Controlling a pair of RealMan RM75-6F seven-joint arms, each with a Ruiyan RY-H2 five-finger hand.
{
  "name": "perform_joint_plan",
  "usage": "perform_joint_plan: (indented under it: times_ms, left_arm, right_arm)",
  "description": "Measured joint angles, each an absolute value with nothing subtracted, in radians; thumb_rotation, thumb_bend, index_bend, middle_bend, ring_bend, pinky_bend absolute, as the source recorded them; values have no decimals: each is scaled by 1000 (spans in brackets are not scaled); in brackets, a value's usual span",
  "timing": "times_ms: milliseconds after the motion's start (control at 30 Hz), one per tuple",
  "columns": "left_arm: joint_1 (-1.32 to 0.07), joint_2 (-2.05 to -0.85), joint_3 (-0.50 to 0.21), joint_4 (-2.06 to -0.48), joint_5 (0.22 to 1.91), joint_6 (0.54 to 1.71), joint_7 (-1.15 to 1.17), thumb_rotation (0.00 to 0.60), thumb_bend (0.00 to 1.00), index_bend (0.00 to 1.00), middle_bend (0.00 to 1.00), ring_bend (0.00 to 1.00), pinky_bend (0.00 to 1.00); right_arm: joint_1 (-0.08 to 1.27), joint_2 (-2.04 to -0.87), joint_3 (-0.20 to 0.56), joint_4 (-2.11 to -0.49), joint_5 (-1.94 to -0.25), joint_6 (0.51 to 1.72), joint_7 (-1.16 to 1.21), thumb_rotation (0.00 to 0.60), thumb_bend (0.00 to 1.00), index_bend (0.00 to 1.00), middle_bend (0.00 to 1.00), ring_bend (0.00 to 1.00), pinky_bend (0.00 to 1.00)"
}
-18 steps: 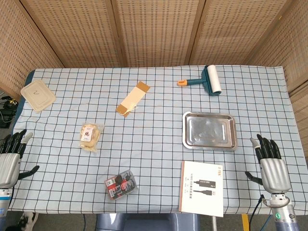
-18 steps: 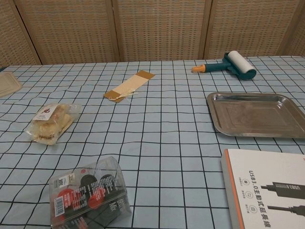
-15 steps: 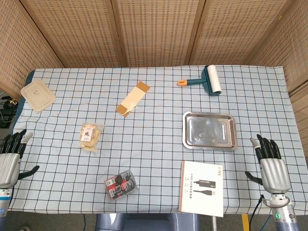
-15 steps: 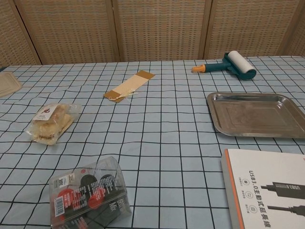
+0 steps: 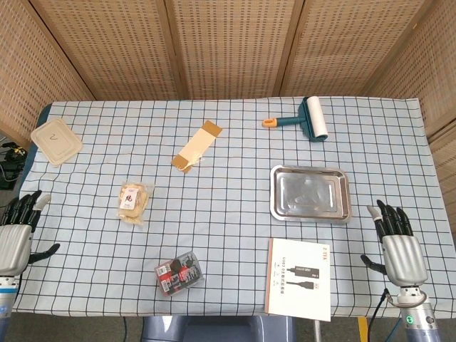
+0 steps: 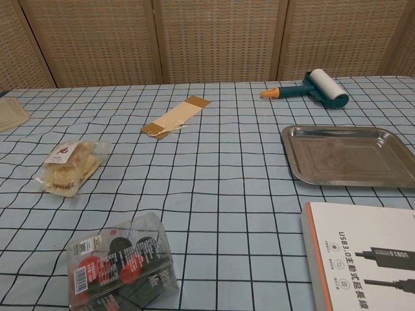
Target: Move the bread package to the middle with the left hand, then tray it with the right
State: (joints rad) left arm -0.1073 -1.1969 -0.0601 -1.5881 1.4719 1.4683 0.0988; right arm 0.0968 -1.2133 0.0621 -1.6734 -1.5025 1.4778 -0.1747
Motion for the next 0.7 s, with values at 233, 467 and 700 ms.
perform_joint_plan:
  times_ms: [233,467,700]
  left_arm:
    - [-171,-1192,-86,-1603,1424,1357,136,600,0,0,0,0,0]
    - [-300,-1162,-134,-1641,1298,1136,242,600,0,0,0,0,0]
    - [-487,-1167,-190,-1650,1042,919,402,600,0,0,0,0,0]
  right_arm:
    - [99,-1206,64,-1670,-1489,1464,-155,600,131,0,0,0,0]
    - [103,-1202,69,-1667,-1482,1457,-141,600,131,0,0,0,0]
    - [106,-1194,77,-1663,-1462,1445,-118,600,131,0,0,0,0]
